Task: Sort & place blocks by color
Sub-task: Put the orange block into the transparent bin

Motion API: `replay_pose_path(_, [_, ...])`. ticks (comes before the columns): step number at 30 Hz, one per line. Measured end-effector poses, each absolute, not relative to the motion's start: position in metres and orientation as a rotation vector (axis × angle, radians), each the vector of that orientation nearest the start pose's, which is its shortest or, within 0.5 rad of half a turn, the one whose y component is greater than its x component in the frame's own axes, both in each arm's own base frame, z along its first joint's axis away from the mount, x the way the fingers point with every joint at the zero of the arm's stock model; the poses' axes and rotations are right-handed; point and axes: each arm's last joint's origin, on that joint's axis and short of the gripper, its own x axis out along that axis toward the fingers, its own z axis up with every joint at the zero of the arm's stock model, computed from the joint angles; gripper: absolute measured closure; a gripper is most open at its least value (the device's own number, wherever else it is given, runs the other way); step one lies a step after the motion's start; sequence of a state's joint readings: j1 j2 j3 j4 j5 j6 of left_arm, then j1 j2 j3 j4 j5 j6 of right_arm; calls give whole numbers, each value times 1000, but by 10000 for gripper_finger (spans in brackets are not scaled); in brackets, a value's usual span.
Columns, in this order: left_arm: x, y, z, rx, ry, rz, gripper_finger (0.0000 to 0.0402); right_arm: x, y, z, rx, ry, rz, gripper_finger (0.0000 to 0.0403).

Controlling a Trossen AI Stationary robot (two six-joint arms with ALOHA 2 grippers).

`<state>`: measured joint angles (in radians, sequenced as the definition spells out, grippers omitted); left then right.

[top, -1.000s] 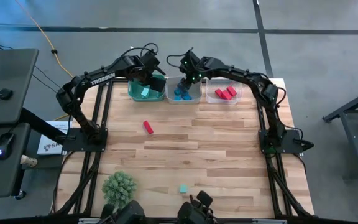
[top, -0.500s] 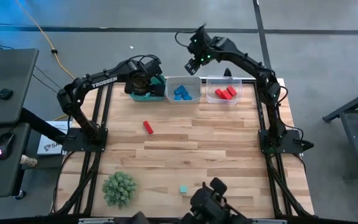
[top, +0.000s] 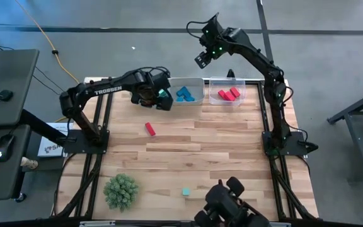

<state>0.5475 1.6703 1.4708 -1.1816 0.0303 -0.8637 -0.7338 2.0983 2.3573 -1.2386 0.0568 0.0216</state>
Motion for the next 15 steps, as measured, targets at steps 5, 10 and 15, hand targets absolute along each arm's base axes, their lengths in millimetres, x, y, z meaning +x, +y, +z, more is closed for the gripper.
replay_pose_path(5, [280, 148, 281, -1153, 1072, 1044, 240, 313, -290, 370, 344, 971, -728, 217])
replay_pose_path(10, [286, 136, 281, -1247, 1020, 1124, 239, 313, -290, 370, 272, 1000, -686, 217])
replay_pose_path(15, [291, 123, 280, -1307, 930, 1255, 240, 313, -290, 370, 223, 1017, -657, 217])
